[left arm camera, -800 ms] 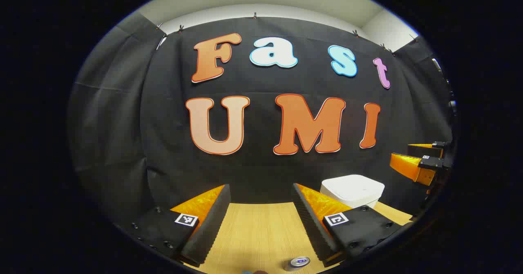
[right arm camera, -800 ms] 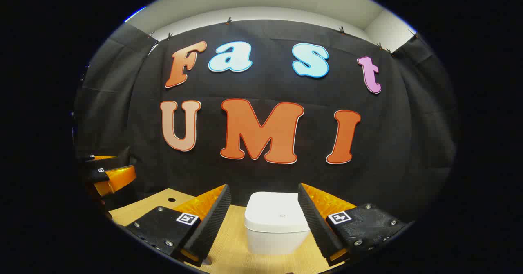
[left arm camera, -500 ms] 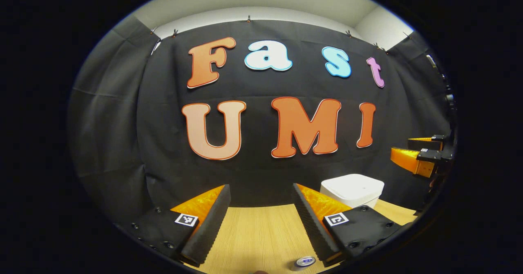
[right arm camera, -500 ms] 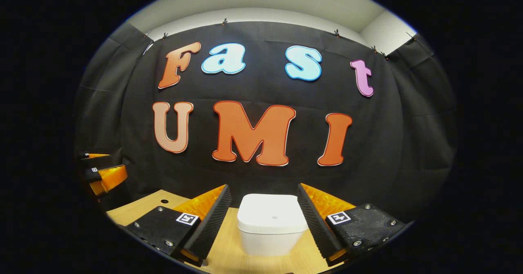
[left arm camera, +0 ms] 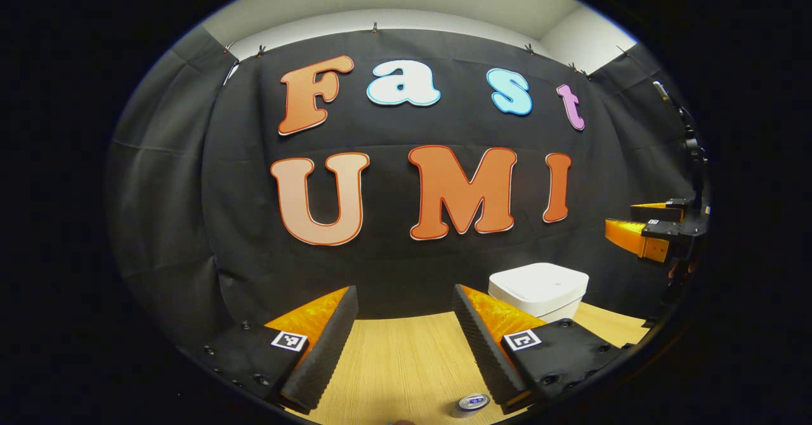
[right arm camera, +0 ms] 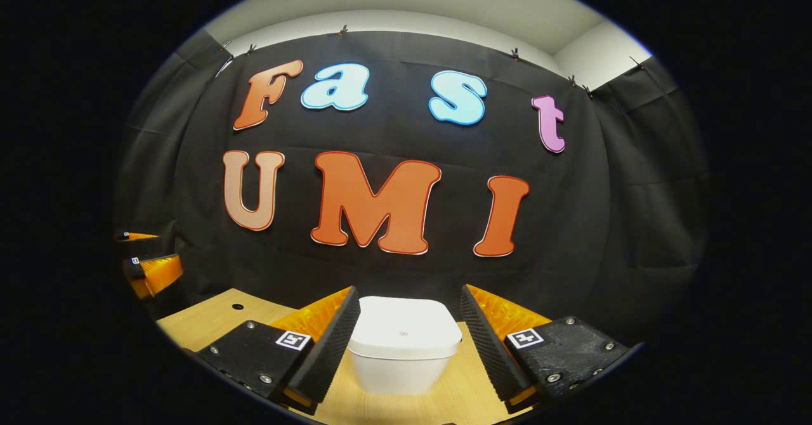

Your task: Press the lid of the desktop garbage bin to open it, pick up the crumpled paper on the desktop and throw it into the bin, then pick up the pop can on the desktop and drop it into the bin, and finally close the garbage bin lid.

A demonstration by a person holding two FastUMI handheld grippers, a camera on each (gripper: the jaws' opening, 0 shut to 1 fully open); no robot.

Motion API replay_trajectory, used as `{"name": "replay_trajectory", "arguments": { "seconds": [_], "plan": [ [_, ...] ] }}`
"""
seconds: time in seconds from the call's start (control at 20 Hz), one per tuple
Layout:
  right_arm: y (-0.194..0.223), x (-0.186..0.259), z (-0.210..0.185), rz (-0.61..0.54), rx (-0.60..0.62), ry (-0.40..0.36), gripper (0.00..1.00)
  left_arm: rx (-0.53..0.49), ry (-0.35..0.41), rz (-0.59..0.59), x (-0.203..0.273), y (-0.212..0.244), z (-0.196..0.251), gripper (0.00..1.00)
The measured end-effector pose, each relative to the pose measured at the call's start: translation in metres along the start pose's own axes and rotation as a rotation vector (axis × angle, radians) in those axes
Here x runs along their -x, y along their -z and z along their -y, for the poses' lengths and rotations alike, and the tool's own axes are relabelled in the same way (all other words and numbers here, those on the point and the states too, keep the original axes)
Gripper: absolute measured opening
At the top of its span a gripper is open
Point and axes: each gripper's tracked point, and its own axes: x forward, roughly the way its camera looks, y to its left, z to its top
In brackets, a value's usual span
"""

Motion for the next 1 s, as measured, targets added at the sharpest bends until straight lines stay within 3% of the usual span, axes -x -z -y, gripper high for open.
{"name": "replay_trajectory", "arguments": {
  "seconds": [0.2, 0.4, 0.5, 0.75, 0.85, 1.0],
  "plan": [
    [0.017, -0.021, 0.006, -0.027, 0.000, -0.054, 0.92, -0.014, -0.042, -0.017, -0.003, 0.005, 0.009, 0.96],
    [0.032, -0.053, 0.008, -0.053, 0.023, -0.100, 0.74, -0.028, -0.087, -0.046, -0.007, 0.015, 0.013, 0.96],
    [0.041, -0.066, 0.007, -0.063, 0.019, -0.119, 0.64, -0.031, -0.110, -0.067, -0.010, 0.020, 0.013, 0.97],
    [0.068, -0.094, 0.007, -0.130, 0.000, -0.134, 0.18, -0.048, -0.162, -0.103, -0.013, 0.031, 0.009, 0.99],
    [0.080, -0.107, 0.007, -0.158, -0.007, -0.133, 0.08, -0.052, -0.179, -0.121, -0.014, 0.036, 0.007, 0.99],
    [0.100, -0.120, 0.003, -0.207, -0.049, -0.155, 0.02, -0.059, -0.207, -0.141, -0.016, 0.042, 0.004, 0.99]
  ]
}}
